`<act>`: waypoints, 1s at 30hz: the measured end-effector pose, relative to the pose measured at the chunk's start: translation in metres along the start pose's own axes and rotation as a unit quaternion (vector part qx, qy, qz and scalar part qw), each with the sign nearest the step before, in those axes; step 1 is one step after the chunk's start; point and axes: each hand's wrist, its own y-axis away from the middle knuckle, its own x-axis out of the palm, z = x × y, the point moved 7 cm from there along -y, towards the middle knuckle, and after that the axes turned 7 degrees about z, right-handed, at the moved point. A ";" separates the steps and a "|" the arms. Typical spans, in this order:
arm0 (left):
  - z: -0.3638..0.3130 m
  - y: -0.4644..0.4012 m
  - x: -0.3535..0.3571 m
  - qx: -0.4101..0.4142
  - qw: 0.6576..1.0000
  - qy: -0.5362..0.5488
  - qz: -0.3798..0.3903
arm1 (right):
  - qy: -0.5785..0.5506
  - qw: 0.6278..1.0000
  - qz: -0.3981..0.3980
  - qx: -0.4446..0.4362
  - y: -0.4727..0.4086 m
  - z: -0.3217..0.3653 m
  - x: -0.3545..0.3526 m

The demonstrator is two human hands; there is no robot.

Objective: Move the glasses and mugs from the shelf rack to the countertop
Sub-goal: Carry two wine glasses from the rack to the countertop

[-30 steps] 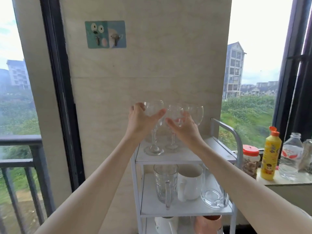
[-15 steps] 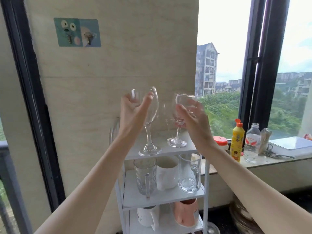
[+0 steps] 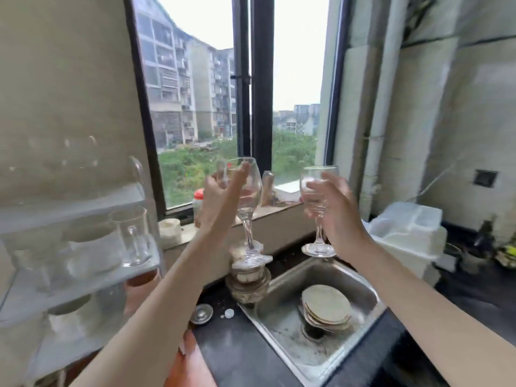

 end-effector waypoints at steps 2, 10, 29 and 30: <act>0.017 0.006 0.062 -0.029 0.998 0.037 0.030 | 0.030 0.998 -0.046 -0.001 0.021 0.017 -0.064; 0.047 0.034 0.309 -0.068 0.969 0.109 0.211 | 0.120 0.967 -0.224 -0.008 0.108 0.087 -0.283; 0.122 0.009 0.763 -0.094 0.881 0.177 0.428 | 0.199 0.858 -0.473 -0.036 0.144 0.169 -0.675; 0.128 0.008 0.783 -0.094 0.878 0.174 0.436 | 0.199 0.854 -0.479 -0.037 0.144 0.171 -0.693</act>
